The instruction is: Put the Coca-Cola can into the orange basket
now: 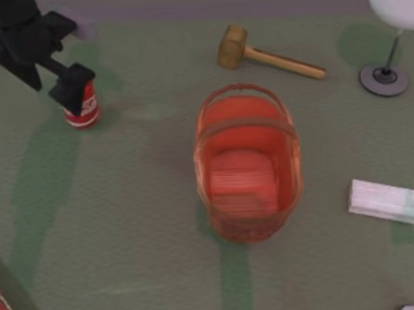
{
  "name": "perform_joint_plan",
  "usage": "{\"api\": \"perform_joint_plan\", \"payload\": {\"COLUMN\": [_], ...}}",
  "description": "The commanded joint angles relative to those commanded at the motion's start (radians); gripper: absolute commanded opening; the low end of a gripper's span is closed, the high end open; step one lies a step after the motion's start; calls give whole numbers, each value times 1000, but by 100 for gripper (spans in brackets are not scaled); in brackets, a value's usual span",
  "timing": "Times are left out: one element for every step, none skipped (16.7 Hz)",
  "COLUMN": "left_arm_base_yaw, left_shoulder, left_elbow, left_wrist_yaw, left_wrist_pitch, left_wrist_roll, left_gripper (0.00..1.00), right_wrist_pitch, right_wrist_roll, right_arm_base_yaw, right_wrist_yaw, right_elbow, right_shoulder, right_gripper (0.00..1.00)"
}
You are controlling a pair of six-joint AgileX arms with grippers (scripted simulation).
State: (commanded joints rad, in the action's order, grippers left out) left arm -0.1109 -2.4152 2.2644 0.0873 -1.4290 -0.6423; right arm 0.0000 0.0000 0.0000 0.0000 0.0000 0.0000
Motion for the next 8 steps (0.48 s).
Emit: {"api": "perform_joint_plan", "payload": {"left_arm_base_yaw": [0,1,1,2,2,3,3,3], "left_shoulder": [-48,-90,-123,-151,-175,-190,-200,-206], "left_elbow": [75,144,204,256,300,330,351,363], "left_wrist_yaw": [-2,-5,-7,-9,-11,-12,-13,-13], "left_wrist_pitch": [-20,-36,-48,-57,-64,-68,-71,-72], "left_wrist_roll": [-16,-31,-43,-54,-63,-69,-73,-75], "left_gripper": [100,100,100,100,100,100,100,100], "right_wrist_pitch": [0,0,0,0,0,0,0,0], "right_wrist_roll": [0,0,0,0,0,0,0,0], "right_arm_base_yaw": [0,0,0,0,0,0,0,0], "right_wrist_yaw": [0,0,0,0,0,0,0,0], "right_elbow": [0,0,0,0,0,0,0,0], "right_shoulder": [0,0,0,0,0,0,0,0], "right_gripper": [100,100,100,100,100,100,100,100]}}
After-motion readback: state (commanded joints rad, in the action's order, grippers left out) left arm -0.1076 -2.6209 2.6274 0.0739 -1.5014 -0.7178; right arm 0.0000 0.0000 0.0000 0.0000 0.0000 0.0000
